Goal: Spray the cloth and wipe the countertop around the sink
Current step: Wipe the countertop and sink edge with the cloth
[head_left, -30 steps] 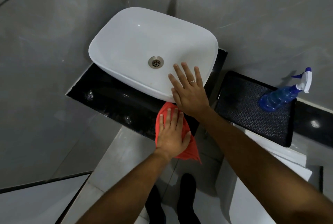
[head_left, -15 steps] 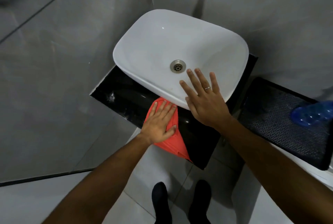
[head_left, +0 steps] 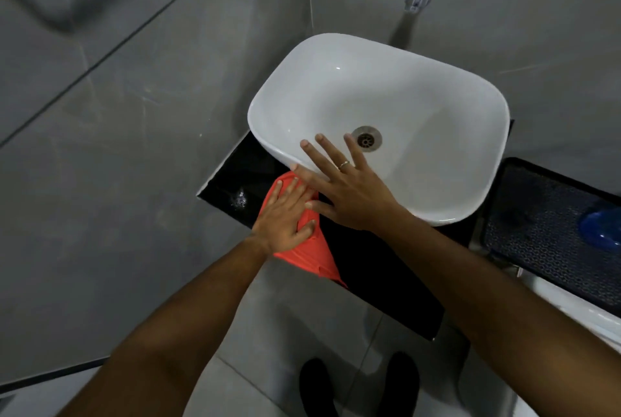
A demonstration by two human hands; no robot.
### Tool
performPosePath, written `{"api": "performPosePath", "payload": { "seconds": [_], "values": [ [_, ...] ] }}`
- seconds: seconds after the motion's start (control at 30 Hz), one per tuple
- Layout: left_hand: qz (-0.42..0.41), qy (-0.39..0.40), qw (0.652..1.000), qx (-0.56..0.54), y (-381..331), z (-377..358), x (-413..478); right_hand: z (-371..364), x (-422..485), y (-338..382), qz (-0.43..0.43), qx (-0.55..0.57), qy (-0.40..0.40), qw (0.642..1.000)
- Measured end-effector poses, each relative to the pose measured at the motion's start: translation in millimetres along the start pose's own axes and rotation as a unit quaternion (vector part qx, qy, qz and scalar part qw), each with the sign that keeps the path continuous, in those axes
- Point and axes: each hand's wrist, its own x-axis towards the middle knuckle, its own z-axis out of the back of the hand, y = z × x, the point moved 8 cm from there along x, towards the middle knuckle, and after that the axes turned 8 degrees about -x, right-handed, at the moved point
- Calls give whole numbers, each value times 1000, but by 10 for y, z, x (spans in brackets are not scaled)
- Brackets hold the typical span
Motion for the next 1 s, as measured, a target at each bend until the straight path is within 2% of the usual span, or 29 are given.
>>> {"api": "performPosePath", "payload": {
  "seconds": [0.2, 0.3, 0.47, 0.67, 0.87, 1.0],
  "values": [
    [24, -15, 1000, -13, 328, 171, 22, -118, 515, 151, 42, -13, 47, 998],
    [31, -28, 999, -23, 479, 253, 27, -173, 559, 134, 24, 5, 63, 998],
    [46, -14, 999, -18, 771, 342, 77, -199, 568, 135, 20, 7, 56, 998],
    [60, -74, 995, -5, 1313, 647, 77, -211, 577, 136, 22, 3, 45, 999],
    [47, -62, 997, 2, 1310, 604, 170, -246, 599, 132, 18, 21, 59, 998],
    [43, -47, 997, -40, 1260, 695, 503, -261, 598, 148, 18, 32, 64, 997]
  ]
}}
